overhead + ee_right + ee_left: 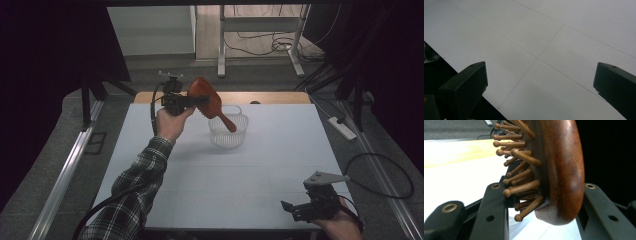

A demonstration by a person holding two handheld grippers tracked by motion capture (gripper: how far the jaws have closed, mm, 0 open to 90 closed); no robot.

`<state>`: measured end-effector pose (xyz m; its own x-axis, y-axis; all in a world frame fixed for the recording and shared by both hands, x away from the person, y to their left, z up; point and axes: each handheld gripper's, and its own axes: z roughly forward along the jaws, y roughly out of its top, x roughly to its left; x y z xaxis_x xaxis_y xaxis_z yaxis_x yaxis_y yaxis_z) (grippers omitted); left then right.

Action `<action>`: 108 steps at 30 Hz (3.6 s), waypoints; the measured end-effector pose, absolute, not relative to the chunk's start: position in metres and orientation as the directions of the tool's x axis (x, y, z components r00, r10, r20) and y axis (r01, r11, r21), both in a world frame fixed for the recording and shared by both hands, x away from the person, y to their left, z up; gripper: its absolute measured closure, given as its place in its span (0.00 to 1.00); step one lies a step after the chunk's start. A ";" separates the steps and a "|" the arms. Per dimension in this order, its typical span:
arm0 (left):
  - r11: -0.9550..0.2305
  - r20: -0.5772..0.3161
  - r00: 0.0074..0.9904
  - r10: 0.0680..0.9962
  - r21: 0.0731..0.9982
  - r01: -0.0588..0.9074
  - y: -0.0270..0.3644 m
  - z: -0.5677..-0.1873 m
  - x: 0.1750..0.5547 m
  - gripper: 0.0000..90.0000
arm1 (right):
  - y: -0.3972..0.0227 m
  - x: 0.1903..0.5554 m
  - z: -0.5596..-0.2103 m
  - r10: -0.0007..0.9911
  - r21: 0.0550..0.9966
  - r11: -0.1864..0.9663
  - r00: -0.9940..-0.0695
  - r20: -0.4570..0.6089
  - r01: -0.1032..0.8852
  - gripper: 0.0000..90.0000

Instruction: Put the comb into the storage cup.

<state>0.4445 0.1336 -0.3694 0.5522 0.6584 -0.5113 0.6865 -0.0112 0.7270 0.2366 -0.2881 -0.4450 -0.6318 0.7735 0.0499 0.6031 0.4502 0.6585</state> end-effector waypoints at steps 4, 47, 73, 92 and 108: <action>-0.012 -0.510 0.549 0.662 0.726 0.688 0.128 -0.375 0.445 0.67 | -0.288 0.236 -0.445 0.774 0.660 0.450 -0.632 0.047 0.601 0.00; 0.023 -0.554 0.489 0.674 0.677 0.735 0.106 -0.420 0.451 0.67 | -0.286 0.236 -0.446 0.766 0.646 0.475 -0.642 0.032 0.598 0.01; 0.075 -0.610 0.441 0.659 0.636 0.768 0.117 -0.441 0.458 0.60 | -0.285 0.237 -0.447 0.762 0.638 0.486 -0.647 0.024 0.597 0.01; 0.085 -0.609 0.406 0.682 0.617 0.783 0.120 -0.446 0.462 0.45 | -0.284 0.236 -0.447 0.761 0.635 0.491 -0.649 0.021 0.596 0.01; 0.072 -0.596 0.416 0.687 0.625 0.777 0.117 -0.446 0.463 0.29 | -0.284 0.236 -0.447 0.759 0.635 0.494 -0.650 0.018 0.594 0.01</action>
<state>0.4632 0.1175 -0.4462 0.4162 0.6865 -0.5962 0.7771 0.0719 0.6252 0.2363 -0.2838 -0.4469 -0.6503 0.7595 0.0178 0.5943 0.4940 0.6346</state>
